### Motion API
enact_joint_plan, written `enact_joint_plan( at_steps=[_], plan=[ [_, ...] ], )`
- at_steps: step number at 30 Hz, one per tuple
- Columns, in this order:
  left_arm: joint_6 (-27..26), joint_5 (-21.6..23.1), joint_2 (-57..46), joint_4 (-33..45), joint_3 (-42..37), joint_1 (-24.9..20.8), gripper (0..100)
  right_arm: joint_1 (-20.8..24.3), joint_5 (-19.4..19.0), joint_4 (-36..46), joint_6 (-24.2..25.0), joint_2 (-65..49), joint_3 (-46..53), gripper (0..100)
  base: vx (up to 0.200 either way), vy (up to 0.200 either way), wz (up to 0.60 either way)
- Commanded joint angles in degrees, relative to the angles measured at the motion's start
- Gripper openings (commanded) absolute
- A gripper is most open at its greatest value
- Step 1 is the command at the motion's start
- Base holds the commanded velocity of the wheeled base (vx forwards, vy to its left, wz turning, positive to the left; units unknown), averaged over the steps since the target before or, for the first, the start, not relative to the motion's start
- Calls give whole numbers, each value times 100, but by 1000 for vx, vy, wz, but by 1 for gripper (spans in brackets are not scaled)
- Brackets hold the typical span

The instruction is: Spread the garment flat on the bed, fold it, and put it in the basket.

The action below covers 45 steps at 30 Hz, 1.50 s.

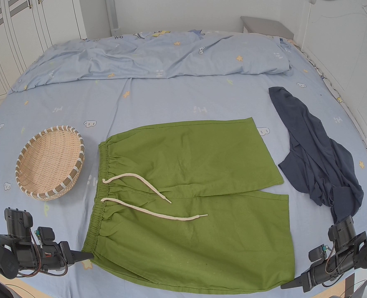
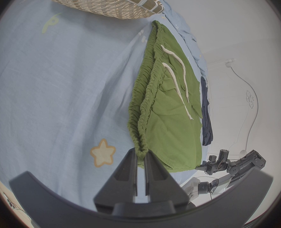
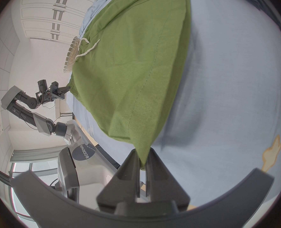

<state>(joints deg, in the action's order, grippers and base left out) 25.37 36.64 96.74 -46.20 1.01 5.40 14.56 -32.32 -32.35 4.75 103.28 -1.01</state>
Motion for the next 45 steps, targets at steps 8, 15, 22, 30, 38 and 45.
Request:
enact_joint_plan(
  at_steps=[8, 15, 22, 30, 38, 45],
  plan=[
    [91, 1, -77, -3, 48, -21, 0, -260, -20, 449, -10, -1135, 92, 0, 0, 0, 0],
    [1172, -61, -868, 103, 444, -241, 0, -506, 41, 493, -18, -1697, -373, 0, 0, 0, 0],
    [1489, -140, -1527, 1518, 1586, -584, 0, -577, 76, 1012, -1, -1855, -1578, 0, 0, 0, 0],
    [1497, -351, -1527, 3188, 3362, -602, 0, -691, 68, 2075, 113, -1829, -3318, 0, 0, 0, 0],
    [1489, -395, -718, 3196, 4082, -549, 0, -682, 76, 2972, 193, -1477, -4900, 0, 0, 0, 0],
    [1480, -430, -217, 3302, 4733, -373, 0, -735, 138, 3358, 193, -774, -6095, 0, 0, 0, 0]
  ],
)
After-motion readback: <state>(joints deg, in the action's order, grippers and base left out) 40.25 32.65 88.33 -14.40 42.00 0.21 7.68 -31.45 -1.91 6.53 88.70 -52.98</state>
